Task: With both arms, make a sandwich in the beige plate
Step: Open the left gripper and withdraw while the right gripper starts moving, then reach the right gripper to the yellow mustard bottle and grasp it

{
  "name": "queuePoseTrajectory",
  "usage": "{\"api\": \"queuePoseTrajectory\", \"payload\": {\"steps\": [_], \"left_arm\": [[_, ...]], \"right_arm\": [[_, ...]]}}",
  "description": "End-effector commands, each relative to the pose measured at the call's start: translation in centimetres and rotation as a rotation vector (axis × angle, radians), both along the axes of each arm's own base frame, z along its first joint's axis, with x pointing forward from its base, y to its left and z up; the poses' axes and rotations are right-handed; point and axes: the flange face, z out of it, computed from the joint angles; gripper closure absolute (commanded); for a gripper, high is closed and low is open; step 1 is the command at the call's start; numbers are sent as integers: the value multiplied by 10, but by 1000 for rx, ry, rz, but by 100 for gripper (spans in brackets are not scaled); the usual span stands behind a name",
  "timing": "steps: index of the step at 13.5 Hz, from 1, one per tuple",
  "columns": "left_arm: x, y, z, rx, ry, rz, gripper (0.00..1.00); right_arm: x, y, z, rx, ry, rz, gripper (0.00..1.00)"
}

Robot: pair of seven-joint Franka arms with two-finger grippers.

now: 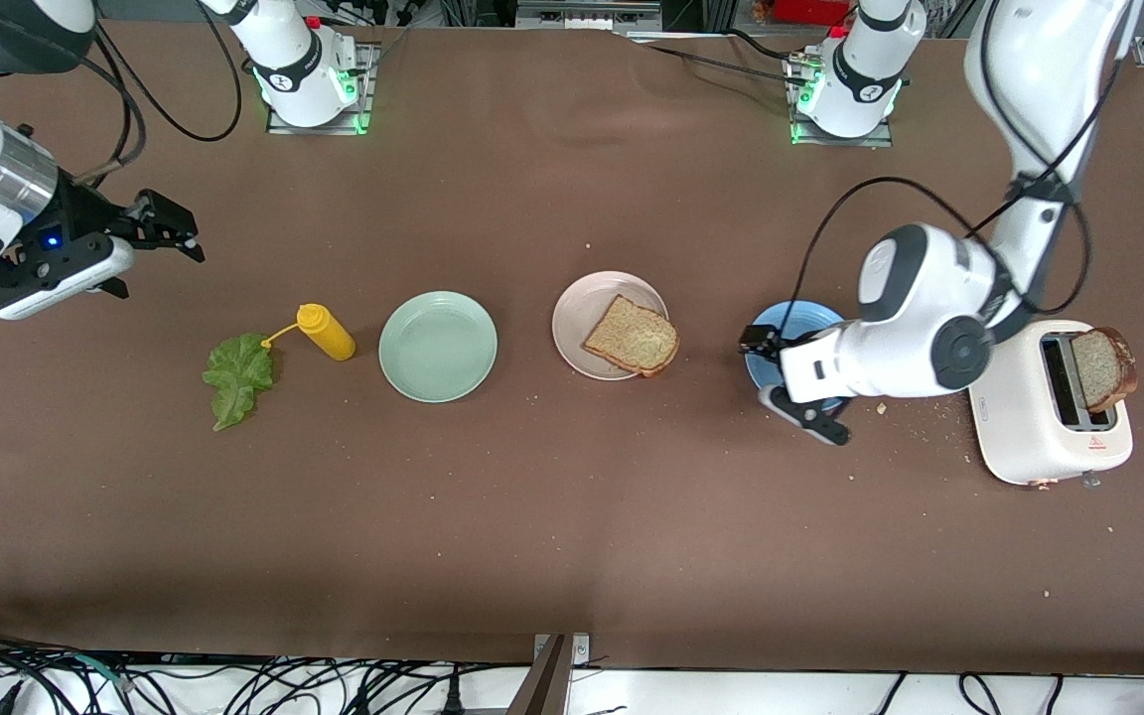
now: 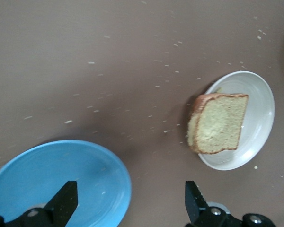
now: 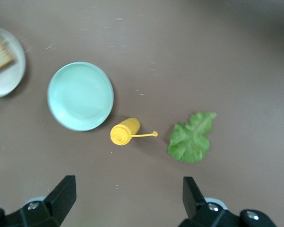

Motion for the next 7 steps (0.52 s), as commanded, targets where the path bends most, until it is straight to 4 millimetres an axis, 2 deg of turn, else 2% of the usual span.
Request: {"api": "queuePoseTrajectory", "payload": {"steps": [1,3,5,7], "left_arm": [[-10,26,63,162,-65,64,0],[-18,39,121,231,-134,95,0],[-23,49,178,268,-135,108,0],[-30,60,251,328,-131,118,0]], "right_arm": [[-4,-23,4,107,12,192,0],[-3,-45,-6,203,-9,335,0],[2,-72,-30,305,-19,456,0],[11,-104,-71,471,-50,581,0]]}}
